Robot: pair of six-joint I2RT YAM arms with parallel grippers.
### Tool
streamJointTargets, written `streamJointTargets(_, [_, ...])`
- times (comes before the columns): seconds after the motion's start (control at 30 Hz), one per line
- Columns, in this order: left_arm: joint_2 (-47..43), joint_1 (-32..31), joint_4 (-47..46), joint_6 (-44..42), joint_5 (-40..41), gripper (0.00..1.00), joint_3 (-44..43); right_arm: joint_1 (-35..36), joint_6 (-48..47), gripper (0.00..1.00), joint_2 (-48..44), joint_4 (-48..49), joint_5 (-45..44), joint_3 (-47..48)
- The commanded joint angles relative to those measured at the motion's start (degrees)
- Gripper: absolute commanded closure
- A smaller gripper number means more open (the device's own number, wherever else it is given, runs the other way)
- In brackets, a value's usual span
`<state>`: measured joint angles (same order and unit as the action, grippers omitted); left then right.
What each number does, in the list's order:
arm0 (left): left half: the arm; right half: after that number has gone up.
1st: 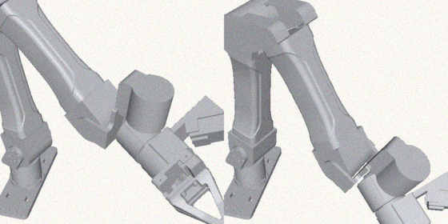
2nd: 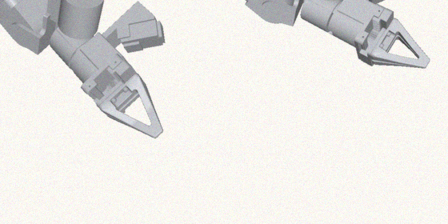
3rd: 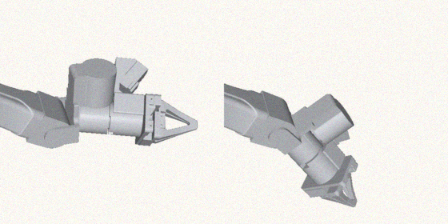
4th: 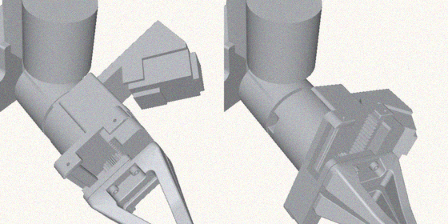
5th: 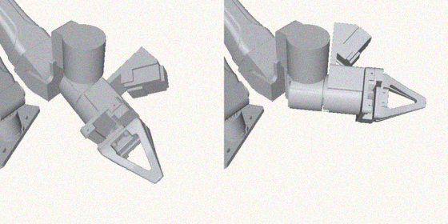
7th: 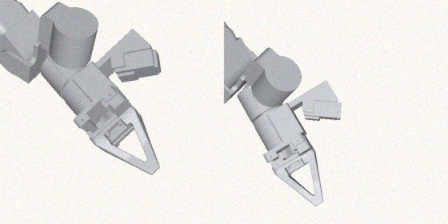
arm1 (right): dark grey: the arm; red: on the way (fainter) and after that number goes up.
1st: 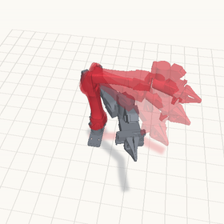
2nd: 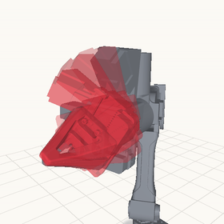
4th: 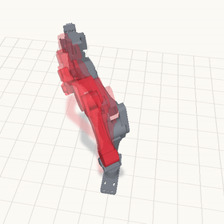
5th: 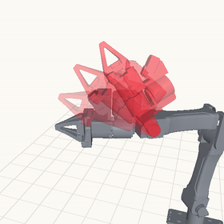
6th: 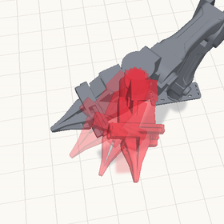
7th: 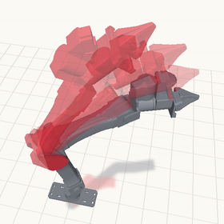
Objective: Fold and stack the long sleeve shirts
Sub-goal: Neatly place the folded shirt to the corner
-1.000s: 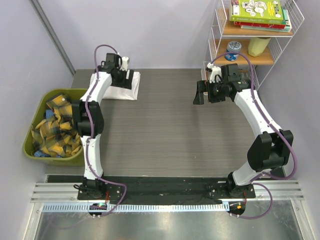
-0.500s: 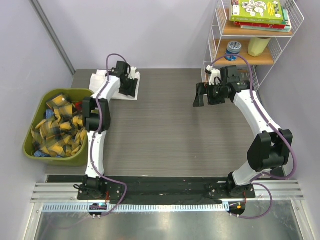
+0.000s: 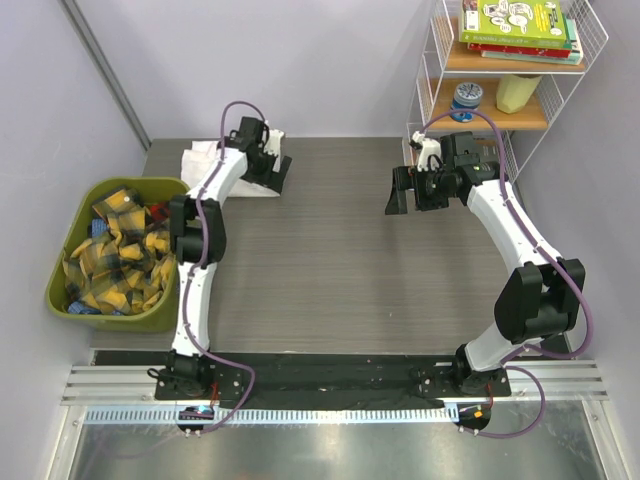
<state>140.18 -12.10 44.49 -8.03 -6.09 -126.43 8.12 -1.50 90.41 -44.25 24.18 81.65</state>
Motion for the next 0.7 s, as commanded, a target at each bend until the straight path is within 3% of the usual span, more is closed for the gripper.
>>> streamJointTargets(0.0, [-15.18, -1.08, 4.80, 0.12, -4.36, 0.00, -5.39, -0.21, -1.40, 0.00, -2.34, 0.92, 2.18, 2.55])
streamJointTargets(0.17, [-27.38, -3.63, 16.93, 2.23, -4.90, 0.00, -2.61, -0.30, -4.82, 0.00, -6.82, 0.66, -0.88, 3.35])
streamJointTargets(0.27, [-36.77, -4.51, 18.79, 3.55, -7.00, 0.00, 7.22, -0.47, -6.76, 0.00, -11.37, 0.22, -1.60, 0.72])
streamJointTargets(0.4, [-51.21, -4.86, 14.23, 3.46, -6.66, 0.00, 29.15, -0.47, -8.26, 0.00, -16.66, -1.19, -1.51, -4.99])
streamJointTargets(0.5, [-59.37, -5.04, 12.56, 2.76, -5.52, 0.00, 39.72, -0.47, -10.18, 0.00, -20.79, -2.24, -1.68, -11.05])
streamJointTargets(0.67, [-67.22, -5.04, 11.94, 3.63, -4.46, 0.00, 49.52, -0.47, -11.16, 0.00, -25.72, -2.77, -4.31, -19.06])
